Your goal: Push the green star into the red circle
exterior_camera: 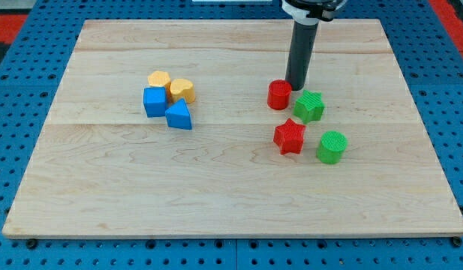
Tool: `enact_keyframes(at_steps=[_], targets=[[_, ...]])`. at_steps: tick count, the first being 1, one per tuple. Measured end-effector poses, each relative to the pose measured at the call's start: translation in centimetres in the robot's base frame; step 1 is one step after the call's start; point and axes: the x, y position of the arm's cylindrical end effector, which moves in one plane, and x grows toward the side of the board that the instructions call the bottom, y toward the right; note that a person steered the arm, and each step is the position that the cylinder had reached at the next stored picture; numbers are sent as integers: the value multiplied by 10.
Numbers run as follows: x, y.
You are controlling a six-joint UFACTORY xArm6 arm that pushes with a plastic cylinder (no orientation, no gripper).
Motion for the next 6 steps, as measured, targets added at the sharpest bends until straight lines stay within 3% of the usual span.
enact_keyframes(at_steps=[1,2,3,4,6], targets=[[3,49],[34,91],[71,90],[76,70],[31,-15]])
